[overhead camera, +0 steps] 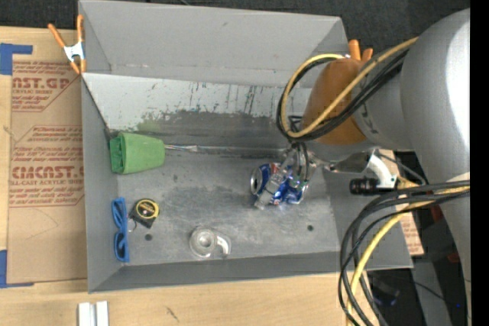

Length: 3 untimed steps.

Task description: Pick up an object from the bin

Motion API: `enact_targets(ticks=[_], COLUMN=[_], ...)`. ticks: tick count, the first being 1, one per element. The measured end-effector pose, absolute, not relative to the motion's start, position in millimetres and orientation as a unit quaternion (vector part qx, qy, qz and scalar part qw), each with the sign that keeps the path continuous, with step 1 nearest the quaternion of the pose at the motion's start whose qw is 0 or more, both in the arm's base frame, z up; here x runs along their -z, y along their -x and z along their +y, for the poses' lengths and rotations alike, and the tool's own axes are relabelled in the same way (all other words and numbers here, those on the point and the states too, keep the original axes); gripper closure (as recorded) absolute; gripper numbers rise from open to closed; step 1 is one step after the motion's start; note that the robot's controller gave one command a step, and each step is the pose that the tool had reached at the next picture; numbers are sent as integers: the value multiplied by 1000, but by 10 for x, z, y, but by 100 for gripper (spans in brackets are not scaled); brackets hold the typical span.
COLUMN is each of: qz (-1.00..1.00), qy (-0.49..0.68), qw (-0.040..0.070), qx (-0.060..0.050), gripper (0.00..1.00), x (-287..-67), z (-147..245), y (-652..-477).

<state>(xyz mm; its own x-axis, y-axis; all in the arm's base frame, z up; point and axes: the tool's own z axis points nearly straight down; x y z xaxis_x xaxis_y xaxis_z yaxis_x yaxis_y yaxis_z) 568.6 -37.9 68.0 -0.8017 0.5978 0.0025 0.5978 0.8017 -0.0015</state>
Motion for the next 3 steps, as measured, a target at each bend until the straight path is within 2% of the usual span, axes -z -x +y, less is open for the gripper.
enact_targets(ticks=[1,2,3], qz=[-949,-949,-950], qy=[315,314,314], qw=[1,-1,-4], qx=[-1,1,1], gripper=[100,100,100], x=[-680,-919,-1971], z=[-380,-376,-370], y=[-5686,-5690,-5705])
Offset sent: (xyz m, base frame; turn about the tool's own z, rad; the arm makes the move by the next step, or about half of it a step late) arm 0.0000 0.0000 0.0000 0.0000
